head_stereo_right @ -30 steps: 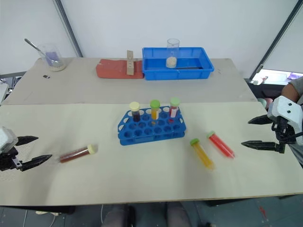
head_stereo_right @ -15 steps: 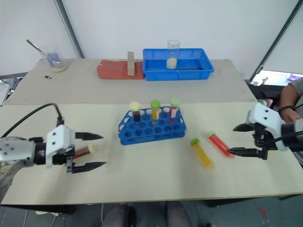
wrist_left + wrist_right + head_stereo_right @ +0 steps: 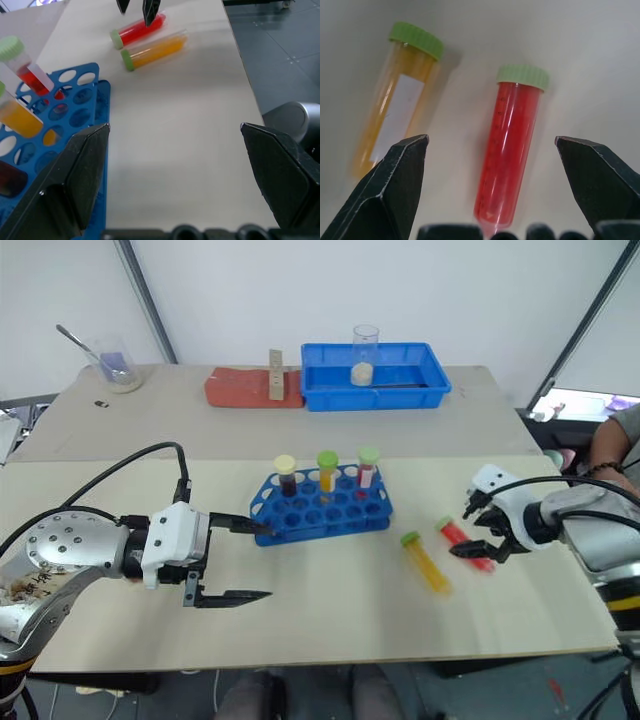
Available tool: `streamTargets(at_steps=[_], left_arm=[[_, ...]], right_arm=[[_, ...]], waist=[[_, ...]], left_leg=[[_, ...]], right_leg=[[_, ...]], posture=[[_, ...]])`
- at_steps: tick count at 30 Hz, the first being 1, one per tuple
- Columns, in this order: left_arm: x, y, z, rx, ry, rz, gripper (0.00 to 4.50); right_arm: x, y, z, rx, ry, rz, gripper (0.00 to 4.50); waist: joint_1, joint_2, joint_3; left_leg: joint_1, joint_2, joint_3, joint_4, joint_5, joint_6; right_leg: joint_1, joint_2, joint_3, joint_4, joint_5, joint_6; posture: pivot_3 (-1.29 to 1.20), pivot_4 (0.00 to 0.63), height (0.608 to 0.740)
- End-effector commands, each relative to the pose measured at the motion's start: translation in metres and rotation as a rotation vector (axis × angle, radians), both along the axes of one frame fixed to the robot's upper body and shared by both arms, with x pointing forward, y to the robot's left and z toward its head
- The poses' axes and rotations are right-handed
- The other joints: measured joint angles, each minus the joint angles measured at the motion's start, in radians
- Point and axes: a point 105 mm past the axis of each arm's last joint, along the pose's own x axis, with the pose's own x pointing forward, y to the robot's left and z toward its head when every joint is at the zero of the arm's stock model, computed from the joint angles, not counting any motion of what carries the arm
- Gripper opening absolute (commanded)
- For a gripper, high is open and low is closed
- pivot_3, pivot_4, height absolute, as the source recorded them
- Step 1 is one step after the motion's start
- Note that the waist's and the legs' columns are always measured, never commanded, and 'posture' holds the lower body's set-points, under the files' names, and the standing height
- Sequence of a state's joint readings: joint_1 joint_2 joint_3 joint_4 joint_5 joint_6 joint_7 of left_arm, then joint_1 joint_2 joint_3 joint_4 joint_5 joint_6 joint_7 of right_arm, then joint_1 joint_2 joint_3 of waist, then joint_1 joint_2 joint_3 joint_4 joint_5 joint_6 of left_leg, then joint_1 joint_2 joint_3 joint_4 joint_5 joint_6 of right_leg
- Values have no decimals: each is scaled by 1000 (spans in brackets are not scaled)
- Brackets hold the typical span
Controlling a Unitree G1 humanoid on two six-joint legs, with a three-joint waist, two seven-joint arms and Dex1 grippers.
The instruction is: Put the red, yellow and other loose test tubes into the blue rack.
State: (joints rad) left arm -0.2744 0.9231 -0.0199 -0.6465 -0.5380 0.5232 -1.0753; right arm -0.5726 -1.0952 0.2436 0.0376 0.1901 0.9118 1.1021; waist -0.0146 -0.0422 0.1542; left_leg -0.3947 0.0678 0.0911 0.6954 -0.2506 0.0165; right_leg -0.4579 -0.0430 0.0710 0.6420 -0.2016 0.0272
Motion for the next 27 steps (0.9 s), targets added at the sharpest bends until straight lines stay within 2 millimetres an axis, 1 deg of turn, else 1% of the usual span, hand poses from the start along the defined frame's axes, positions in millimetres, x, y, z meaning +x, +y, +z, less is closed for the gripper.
streamTargets(at_steps=[1, 8, 16, 19, 23, 26, 27], left_arm=[[-4, -9, 8, -16, -40, -35, 4473], [-4, -13, 9, -19, -47, -41, 4473], [-4, -17, 8, -25, -51, -46, 4473], [-4, -19, 10, -38, -51, -48, 4473], [-6, -20, 9, -47, -41, -51, 4473], [-7, -21, 7, -45, -40, -52, 4500], [-7, -21, 7, -44, -40, -51, 4500]], right_arm=[[10, -9, -4, -55, 4, -45, 4500], [17, -13, -12, -72, 86, -70, 4500], [27, -11, -17, -93, 146, -52, 4500], [27, -11, -18, -92, 176, -45, 4500], [29, -6, -20, -93, 205, -26, 4500], [30, -5, -23, -94, 217, -24, 3721], [30, -4, -23, -89, 222, -28, 3374]], waist=[[0, 0, 0], [0, 0, 0], [-3, 0, 0], [-2, 0, 0], [-3, 0, 0], [-3, 0, 0], [-3, 0, 0]], left_leg=[[0, 0, 0, 0, 0, 0], [-1, 0, -1, 0, 0, 0], [-1, 0, -2, 0, 0, 0], [-1, 0, -1, 0, 0, 0], [-1, 0, -2, 0, 0, 0], [-1, 0, -2, 0, 0, 0], [-1, 0, -2, 0, 0, 0]], right_leg=[[0, 0, 0, 0, 0, 0], [0, 0, 0, 0, 0, 0], [0, 1, 0, 1, 0, 0], [0, 1, 0, 0, 0, 0], [0, 1, 0, 0, 0, 0], [0, 1, 0, 0, 0, 0], [0, 1, 0, 0, 0, 0]], posture=[[0, 150, 705], [0, 150, 705], [0, 150, 705], [0, 150, 705], [0, 150, 705], [0, 150, 705], [0, 150, 705]])
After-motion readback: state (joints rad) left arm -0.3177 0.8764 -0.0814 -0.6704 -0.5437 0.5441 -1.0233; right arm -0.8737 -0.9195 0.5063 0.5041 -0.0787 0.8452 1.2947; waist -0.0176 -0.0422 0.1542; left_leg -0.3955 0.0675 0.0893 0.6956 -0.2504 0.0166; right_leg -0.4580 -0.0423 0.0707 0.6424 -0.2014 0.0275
